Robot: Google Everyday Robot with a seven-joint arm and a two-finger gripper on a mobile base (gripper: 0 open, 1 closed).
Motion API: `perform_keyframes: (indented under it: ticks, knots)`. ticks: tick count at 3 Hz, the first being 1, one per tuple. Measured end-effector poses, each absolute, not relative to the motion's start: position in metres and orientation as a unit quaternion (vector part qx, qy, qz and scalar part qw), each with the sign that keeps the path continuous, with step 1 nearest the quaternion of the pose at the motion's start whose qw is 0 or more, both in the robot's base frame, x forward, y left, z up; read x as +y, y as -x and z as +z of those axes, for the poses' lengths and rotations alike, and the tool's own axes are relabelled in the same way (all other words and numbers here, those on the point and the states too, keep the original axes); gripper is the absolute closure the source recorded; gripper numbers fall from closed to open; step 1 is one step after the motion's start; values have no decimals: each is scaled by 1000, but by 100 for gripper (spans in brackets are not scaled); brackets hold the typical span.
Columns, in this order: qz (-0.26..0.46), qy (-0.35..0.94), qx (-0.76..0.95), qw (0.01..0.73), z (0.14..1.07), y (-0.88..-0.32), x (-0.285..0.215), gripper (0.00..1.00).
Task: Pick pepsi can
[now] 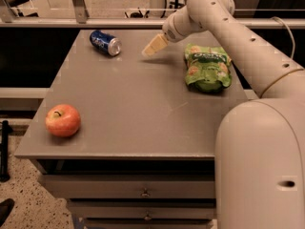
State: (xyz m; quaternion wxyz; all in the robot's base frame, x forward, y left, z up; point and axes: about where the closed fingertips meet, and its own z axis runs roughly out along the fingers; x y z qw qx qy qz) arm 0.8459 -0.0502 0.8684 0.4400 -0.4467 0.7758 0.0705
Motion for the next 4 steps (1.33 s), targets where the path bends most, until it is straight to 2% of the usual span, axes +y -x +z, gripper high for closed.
perform_keyframes:
  ticks: [1, 2, 3, 4]
  knots:
    - [140, 425, 770, 455, 873, -857, -18, 0]
    - [216, 428, 750, 456, 882, -840, 38, 0]
    - [264, 438, 738, 441, 876, -826, 93, 0]
    - [275, 445, 740, 422, 859, -821, 128, 0]
